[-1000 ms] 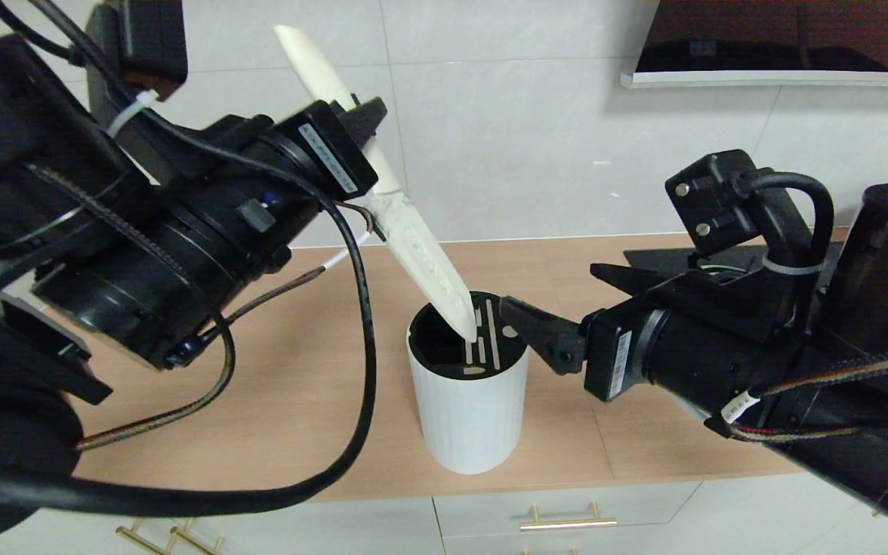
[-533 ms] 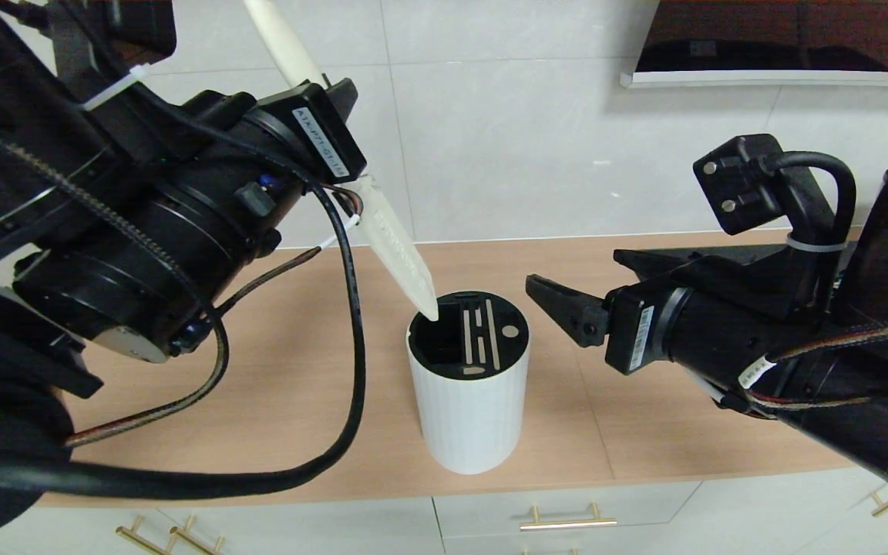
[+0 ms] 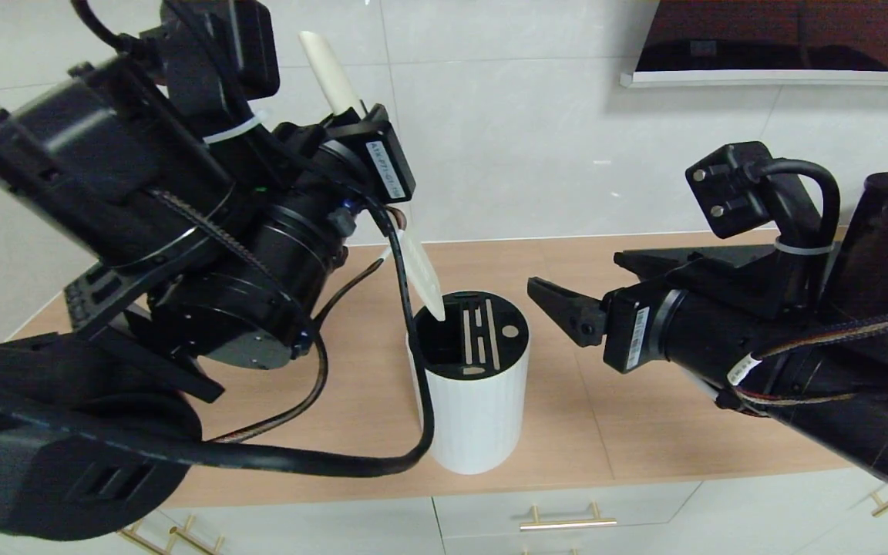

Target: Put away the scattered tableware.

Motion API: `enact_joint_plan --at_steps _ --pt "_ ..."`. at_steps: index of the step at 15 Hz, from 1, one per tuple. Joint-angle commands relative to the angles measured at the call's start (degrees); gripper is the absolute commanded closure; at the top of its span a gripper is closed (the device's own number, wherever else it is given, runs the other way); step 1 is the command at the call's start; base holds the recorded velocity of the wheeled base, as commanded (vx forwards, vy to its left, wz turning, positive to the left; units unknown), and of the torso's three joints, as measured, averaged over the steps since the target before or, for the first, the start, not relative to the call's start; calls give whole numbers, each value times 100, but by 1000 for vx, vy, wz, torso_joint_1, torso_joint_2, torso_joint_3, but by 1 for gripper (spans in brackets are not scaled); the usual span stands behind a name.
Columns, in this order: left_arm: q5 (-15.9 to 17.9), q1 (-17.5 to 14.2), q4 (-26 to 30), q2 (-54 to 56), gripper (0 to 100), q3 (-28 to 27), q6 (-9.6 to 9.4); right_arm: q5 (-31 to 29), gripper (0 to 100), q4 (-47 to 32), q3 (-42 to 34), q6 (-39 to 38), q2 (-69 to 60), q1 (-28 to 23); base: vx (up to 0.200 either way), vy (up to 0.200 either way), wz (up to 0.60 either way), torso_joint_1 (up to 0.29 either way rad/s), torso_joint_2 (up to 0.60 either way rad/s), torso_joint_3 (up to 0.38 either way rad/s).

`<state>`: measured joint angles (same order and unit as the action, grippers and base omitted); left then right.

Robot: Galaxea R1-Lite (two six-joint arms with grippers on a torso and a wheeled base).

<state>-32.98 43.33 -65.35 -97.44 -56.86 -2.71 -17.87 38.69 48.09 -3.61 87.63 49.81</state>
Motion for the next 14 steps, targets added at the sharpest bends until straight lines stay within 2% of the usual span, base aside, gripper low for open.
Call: enact_joint_plan --at_steps 1,13,14 --pt "-25 80 5 -205 100 -18 -2 3 0 7 -2 0 62 -6 0 0 0 0 0 0" --pt "-165 88 14 -733 100 52 -11 3 0 7 -10 0 132 -6 0 0 0 0 0 0" --pt "-253 88 23 -803 100 52 -11 -6 0 7 -10 0 132 2 0 0 0 0 0 0"
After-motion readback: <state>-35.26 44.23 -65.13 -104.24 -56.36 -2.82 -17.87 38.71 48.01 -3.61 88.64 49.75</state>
